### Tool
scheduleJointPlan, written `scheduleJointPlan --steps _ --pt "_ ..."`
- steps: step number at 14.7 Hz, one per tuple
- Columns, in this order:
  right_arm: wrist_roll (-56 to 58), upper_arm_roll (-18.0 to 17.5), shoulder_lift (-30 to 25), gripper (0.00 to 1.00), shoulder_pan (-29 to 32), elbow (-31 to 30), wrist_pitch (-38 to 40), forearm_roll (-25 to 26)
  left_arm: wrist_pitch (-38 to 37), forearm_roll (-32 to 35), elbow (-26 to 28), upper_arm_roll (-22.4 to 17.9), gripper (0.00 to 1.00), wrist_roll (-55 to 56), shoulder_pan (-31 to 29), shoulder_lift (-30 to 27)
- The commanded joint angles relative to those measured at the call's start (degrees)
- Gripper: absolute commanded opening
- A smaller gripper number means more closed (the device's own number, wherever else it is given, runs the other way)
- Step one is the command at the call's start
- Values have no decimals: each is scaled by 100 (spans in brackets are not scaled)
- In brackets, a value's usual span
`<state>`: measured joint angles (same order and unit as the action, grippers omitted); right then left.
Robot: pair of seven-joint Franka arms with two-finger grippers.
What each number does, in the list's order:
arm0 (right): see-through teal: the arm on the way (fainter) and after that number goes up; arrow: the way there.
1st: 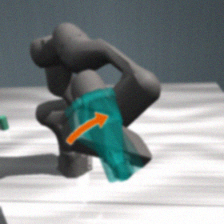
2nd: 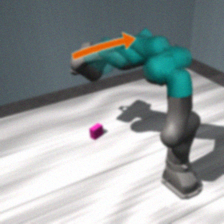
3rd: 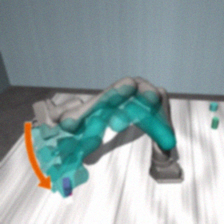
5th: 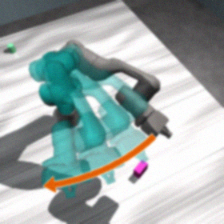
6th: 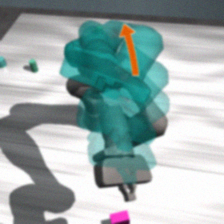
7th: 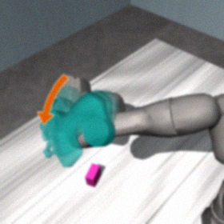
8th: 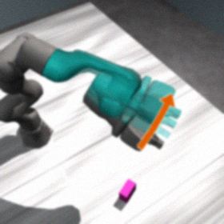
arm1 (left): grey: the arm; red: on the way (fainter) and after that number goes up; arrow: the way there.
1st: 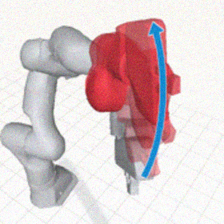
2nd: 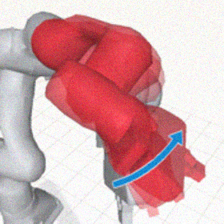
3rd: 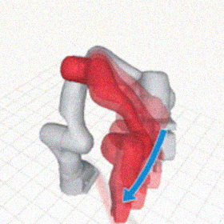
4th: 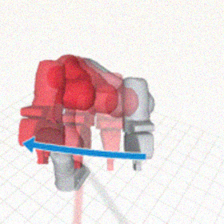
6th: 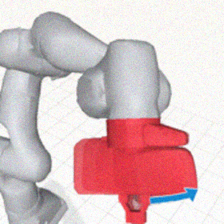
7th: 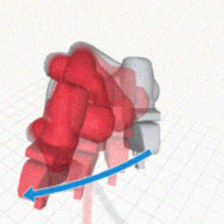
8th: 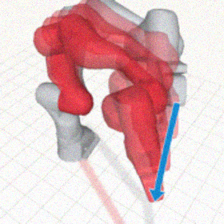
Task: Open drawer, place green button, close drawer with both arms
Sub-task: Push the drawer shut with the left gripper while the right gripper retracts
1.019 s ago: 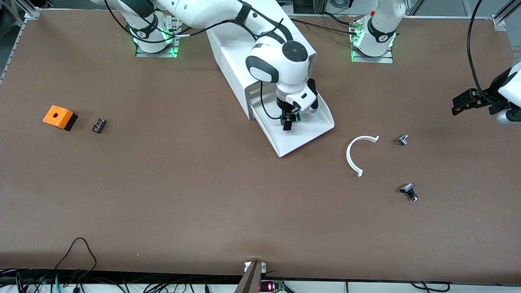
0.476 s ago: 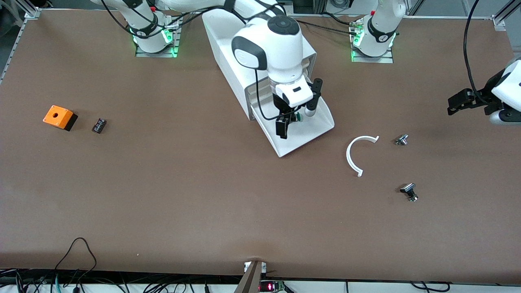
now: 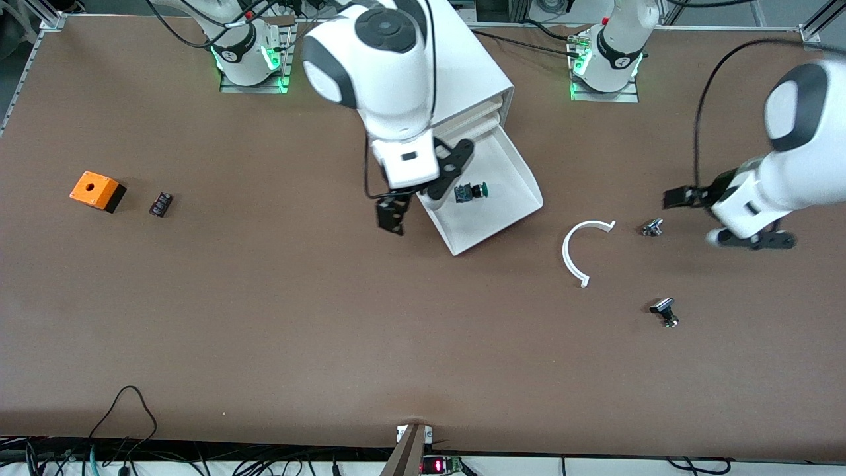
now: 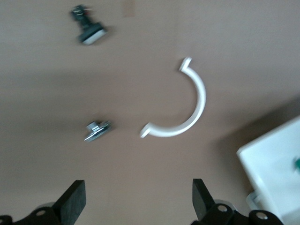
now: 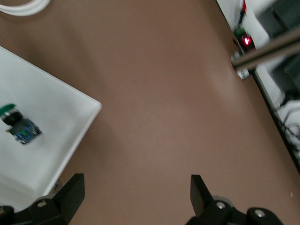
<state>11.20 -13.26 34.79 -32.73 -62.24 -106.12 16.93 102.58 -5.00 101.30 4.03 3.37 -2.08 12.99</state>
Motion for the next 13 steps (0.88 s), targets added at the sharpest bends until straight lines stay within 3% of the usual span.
scheduleJointPlan --steps 1,3,8,13 --pt "-503 -19 -261 100 327 -514 171 -76 1120 -263 328 176 100 1380 400 457" --pt "-889 -1 -429 100 600 -1077 127 -76 1806 -299 417 335 100 2365 707 826" --pt "-1927 7 -429 100 1197 -1633 -304 -111 3599 -229 514 326 100 3932 1578 1723" --pt "-3947 7 -543 100 1839 -1783 -260 -594 3813 -255 872 353 100 5030 2044 1830"
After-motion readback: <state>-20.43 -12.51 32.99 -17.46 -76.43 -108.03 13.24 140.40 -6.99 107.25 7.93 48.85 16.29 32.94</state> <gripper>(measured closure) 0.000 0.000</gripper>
